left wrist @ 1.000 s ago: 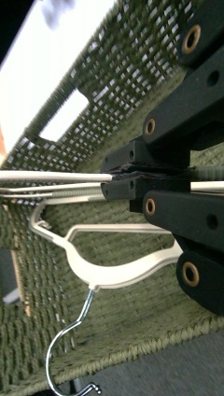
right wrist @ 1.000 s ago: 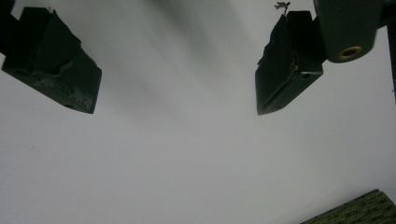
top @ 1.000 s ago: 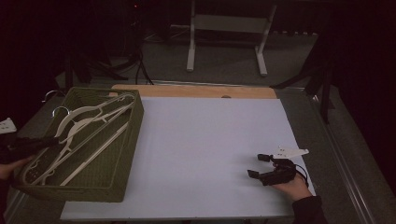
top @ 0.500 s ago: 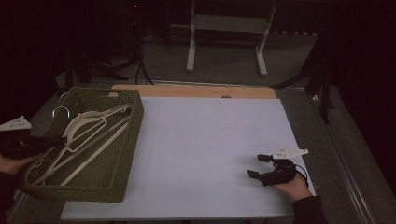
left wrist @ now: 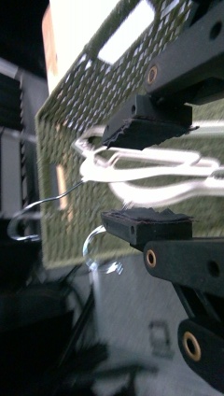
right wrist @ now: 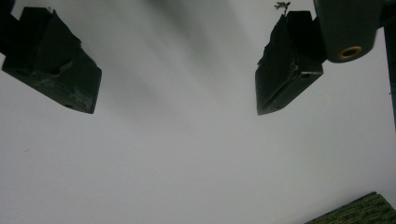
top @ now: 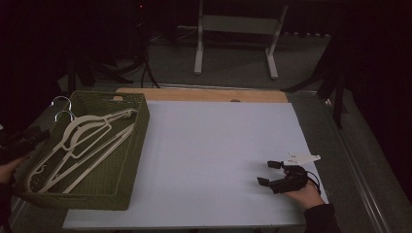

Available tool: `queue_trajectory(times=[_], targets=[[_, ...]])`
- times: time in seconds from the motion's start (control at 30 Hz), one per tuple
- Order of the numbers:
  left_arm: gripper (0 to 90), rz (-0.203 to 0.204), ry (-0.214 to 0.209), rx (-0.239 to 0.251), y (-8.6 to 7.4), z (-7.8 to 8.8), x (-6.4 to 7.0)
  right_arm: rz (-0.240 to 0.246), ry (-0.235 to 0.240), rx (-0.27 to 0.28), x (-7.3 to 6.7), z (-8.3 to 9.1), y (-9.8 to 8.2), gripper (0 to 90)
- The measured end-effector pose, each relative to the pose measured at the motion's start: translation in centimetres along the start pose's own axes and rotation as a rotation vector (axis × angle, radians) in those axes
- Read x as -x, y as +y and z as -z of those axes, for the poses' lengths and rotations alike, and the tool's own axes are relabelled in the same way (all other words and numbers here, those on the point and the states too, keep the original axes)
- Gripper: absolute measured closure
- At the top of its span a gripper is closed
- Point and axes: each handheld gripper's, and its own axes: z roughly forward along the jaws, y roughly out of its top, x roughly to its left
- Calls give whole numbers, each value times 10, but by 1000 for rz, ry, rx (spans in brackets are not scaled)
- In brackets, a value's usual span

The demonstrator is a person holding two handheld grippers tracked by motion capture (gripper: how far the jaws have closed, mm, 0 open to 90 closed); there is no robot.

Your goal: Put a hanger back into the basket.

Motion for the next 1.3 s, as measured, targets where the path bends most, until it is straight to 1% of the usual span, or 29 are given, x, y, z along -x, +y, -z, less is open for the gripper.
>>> queue_trajectory(times=[0.07,0.1,0.13,0.17,0.2,0.23,0.27,0.3,0.33,0.37,0.4,0.47,0.57,0.6,0.67,0.73,0.77,0.83,0.87,0.9,0.97,1.03,1.07,1.13,1.17,1.2,1.23,1.3], targets=[[568,8,-17,5,1,2,1,-1,-1,-1,0,1,0,147],[529,4,-5,16,1,3,4,0,-1,1,0,1,0,147],[496,19,-11,18,2,5,5,-2,0,2,0,1,0,147],[462,42,-22,21,3,6,7,-4,-1,1,0,1,0,147],[411,47,-25,31,3,7,10,-3,-1,0,0,1,0,147],[365,38,-27,34,4,8,13,-2,0,0,0,0,0,147],[321,41,-17,38,4,10,17,-2,1,0,0,0,0,147],[267,52,-20,44,5,11,21,-1,0,-1,0,0,0,147],[216,52,-8,47,6,13,25,-1,1,1,0,0,0,147],[177,51,6,60,7,14,31,-2,1,1,0,0,0,147],[157,47,11,79,8,16,36,-2,-2,0,0,0,0,147],[146,34,23,110,11,20,49,-4,0,1,0,0,0,146],[101,18,-2,161,14,25,71,-3,-1,1,0,0,0,146],[91,6,-23,171,15,26,81,-3,-2,2,0,0,0,146],[80,-17,-14,182,16,27,97,-6,-1,2,0,0,0,146],[79,-39,-32,178,17,26,114,-5,-2,2,-1,0,0,146],[75,-41,-37,188,17,26,123,-4,-2,3,-1,0,0,146],[75,-48,-76,190,17,24,138,-5,-4,6,-1,1,0,146],[75,-45,-88,194,16,23,145,-4,-5,8,-1,1,0,146],[75,-47,-106,189,15,21,152,-4,-5,9,-1,1,0,146],[75,-48,-145,198,12,18,166,-6,-5,15,-1,2,-1,146],[74,-61,-176,199,10,16,179,-8,-6,18,-1,3,-1,146],[75,-69,-185,198,9,14,186,-10,-6,20,-1,4,-1,146],[74,-102,-185,187,7,11,198,-9,-5,25,0,4,-1,146],[74,-112,-196,181,6,9,204,-9,-5,25,-1,4,-1,146],[73,-119,-207,171,6,7,209,-11,-5,27,-1,4,-1,146],[69,-124,-207,171,6,5,213,-11,-6,28,-1,4,-1,146],[68,-123,-225,171,5,0,220,-11,-12,29,-1,5,-1,146]])
